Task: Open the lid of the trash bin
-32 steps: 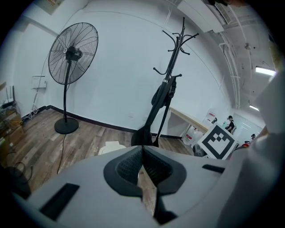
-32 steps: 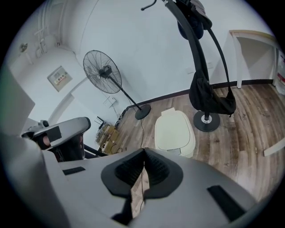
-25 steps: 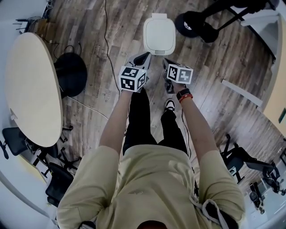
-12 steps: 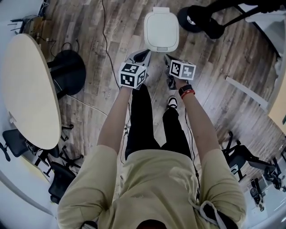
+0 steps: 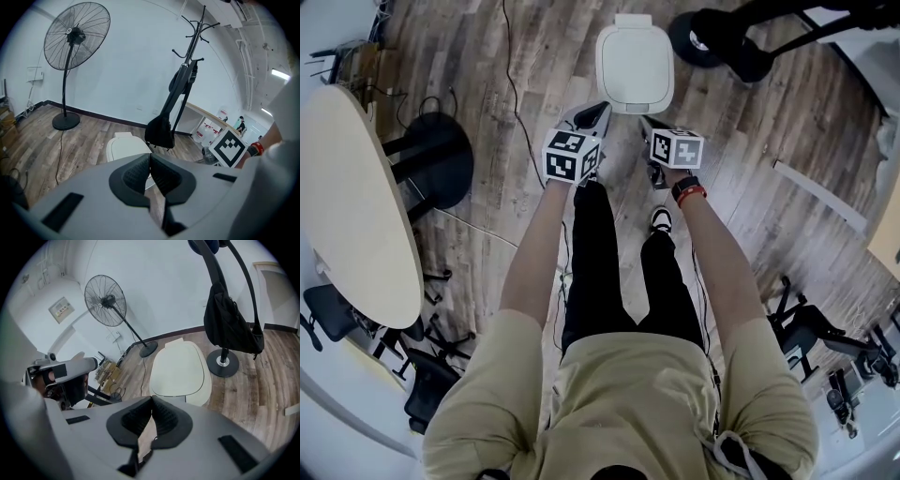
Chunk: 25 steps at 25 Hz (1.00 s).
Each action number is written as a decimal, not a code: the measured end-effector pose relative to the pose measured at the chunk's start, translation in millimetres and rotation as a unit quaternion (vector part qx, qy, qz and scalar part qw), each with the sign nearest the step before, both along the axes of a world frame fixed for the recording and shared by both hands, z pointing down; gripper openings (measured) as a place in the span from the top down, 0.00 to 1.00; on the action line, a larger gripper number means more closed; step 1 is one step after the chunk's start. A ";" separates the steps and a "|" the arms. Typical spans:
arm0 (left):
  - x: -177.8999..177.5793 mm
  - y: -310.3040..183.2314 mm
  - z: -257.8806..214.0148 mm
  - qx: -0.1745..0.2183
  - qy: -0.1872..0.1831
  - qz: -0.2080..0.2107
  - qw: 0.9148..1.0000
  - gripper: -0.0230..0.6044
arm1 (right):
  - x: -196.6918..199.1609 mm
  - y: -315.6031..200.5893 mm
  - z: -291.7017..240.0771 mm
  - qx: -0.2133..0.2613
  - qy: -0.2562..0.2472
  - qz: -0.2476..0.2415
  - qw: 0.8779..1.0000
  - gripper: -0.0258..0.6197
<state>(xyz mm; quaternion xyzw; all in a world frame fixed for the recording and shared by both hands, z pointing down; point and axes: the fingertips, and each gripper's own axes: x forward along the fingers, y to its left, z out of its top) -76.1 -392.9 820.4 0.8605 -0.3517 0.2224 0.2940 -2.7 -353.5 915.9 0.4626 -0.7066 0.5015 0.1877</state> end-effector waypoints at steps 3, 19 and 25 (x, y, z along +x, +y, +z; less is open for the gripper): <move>1.3 -10.3 12.6 0.007 -0.008 0.012 1.000 0.93 | 3.8 -8.5 12.5 0.006 0.012 -0.001 1.000 0.94; -14.9 -16.2 72.1 0.002 -0.009 0.014 1.000 0.93 | 10.1 -24.6 75.3 -0.012 0.044 0.007 0.999 0.94; -15.9 -14.6 89.6 0.001 -0.004 0.018 1.000 0.93 | 16.7 -23.9 97.0 -0.016 0.064 0.006 0.998 0.94</move>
